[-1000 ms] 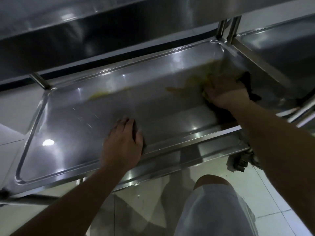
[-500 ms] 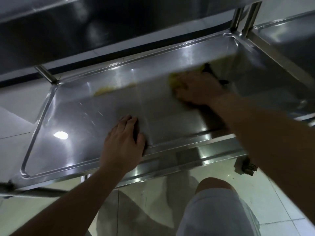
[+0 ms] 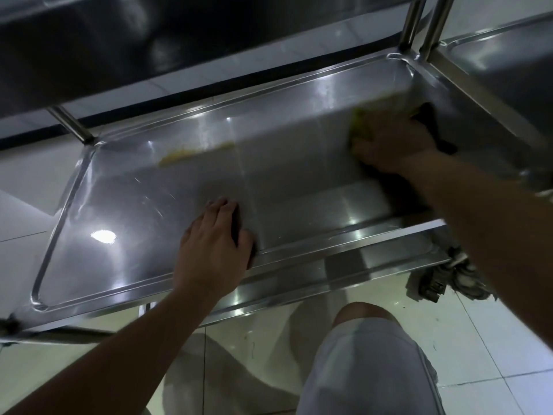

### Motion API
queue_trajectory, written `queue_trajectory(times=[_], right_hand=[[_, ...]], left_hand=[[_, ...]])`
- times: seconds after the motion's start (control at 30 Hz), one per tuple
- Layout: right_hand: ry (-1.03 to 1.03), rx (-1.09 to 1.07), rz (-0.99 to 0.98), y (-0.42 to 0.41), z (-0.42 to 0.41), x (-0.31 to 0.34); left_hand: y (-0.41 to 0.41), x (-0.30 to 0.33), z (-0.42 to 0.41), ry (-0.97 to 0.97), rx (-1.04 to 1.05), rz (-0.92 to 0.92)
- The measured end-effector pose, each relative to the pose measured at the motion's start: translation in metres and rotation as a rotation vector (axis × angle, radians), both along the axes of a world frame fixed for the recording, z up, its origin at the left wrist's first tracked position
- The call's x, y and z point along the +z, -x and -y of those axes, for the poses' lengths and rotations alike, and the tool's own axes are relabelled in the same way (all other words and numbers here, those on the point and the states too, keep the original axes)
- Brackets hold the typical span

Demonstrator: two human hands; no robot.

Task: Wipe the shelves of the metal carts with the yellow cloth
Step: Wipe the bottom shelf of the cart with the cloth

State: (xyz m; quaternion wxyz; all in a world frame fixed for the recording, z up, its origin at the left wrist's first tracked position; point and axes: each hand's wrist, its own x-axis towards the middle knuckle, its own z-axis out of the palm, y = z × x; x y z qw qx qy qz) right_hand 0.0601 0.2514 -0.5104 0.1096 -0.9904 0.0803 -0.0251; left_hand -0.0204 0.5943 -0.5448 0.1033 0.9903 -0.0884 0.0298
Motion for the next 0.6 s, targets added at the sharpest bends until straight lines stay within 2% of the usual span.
queue_trajectory(times=[0.17, 0.3, 0.37, 0.5, 0.6], right_hand=[[0.015, 0.381, -0.066, 0.027, -0.119, -0.006], [0.002, 0.508, -0.054, 0.025, -0.127, -0.009], [0.0, 0.406, -0.058, 0.01, -0.096, -0.006], [-0.006, 0.057, 0.009, -0.001, -0.007, 0.001], [0.002, -0.097, -0.034, 0.012, 0.046, 0.003]], left_hand=[[0.0, -0.002, -0.001, -0.011, -0.007, 0.011], [0.001, -0.002, -0.003, -0.007, -0.021, 0.008], [0.001, -0.002, -0.004, -0.005, -0.025, 0.005], [0.0, -0.003, -0.003, -0.009, -0.031, 0.013], [0.0, -0.002, -0.003, -0.009, -0.025, 0.006]])
